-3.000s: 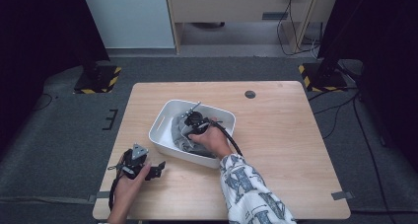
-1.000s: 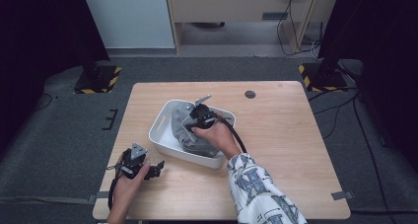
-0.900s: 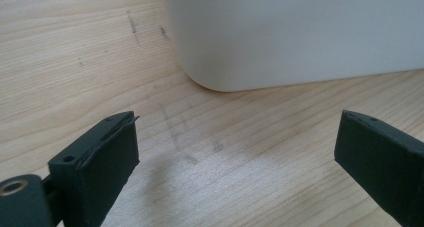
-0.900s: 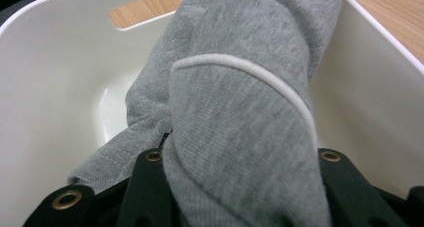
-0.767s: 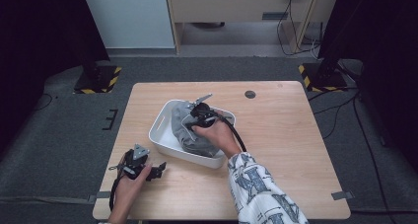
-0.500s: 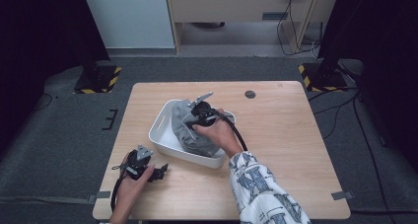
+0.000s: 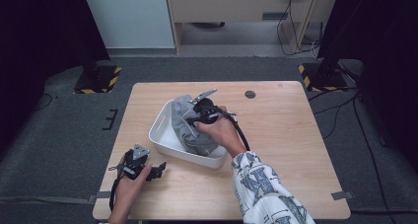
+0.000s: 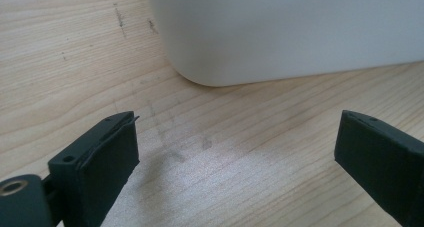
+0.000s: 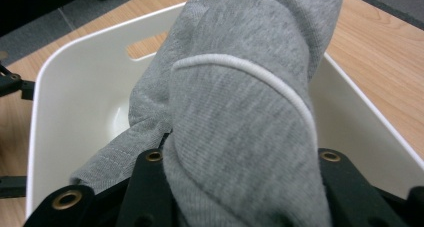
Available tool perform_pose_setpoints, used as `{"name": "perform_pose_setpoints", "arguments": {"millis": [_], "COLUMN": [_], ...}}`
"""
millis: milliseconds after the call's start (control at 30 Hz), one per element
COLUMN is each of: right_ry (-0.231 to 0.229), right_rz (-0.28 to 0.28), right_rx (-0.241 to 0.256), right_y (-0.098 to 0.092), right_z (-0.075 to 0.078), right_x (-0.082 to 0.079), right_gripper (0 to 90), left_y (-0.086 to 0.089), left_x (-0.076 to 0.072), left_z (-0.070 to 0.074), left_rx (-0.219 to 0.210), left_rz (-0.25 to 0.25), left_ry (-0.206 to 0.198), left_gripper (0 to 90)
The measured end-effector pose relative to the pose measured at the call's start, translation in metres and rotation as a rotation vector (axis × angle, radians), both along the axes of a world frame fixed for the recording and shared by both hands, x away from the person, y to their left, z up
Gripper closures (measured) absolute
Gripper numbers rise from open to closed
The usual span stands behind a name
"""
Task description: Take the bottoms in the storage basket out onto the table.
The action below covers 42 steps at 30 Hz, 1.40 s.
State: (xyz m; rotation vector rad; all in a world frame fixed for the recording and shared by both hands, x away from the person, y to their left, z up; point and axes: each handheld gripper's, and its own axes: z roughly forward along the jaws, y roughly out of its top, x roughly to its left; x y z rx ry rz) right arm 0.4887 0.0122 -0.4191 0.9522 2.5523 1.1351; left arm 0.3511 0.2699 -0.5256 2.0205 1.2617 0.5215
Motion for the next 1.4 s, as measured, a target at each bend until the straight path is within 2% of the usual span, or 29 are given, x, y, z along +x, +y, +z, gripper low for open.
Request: {"name": "perform_pose_setpoints", "arguments": {"millis": [167, 367, 500, 867, 1100, 1233, 1400], "right_ry": [-0.018, -0.019, -0.034, -0.045, -0.060, -0.061, -0.072], "right_rz": [-0.006, -0.027, -0.032, -0.035, -0.036, -0.048, -0.063], "right_rx": [0.022, 0.047, 0.053, 0.097, 0.123, 0.150, 0.161], "right_y": [-0.006, -0.014, -0.021, -0.025, -0.032, -0.038, -0.042], "right_z": [0.010, 0.019, 0.026, 0.028, 0.032, 0.037, 0.039], "right_x": [-0.002, -0.005, -0.003, -0.005, -0.004, -0.004, -0.004], "right_gripper": [61.8, 61.8, 61.8, 61.8, 61.8, 61.8, 61.8], "left_y": [0.003, 0.004, 0.000, 0.003, 0.002, 0.002, 0.004], "left_x": [0.000, -0.002, -0.001, -0.001, -0.001, -0.001, -0.002], "left_z": [0.002, 0.002, 0.000, 0.003, 0.003, 0.002, 0.004], "left_rx": [-0.002, -0.006, 0.012, 0.001, 0.011, 0.010, 0.005], "left_rz": [0.013, 0.018, 0.000, 0.015, 0.009, 0.007, 0.014], "left_ry": [-0.010, -0.013, 0.001, -0.019, -0.015, -0.013, -0.019], "left_gripper": [3.3, 3.3, 3.3, 3.3, 3.3, 3.4, 3.4]}}
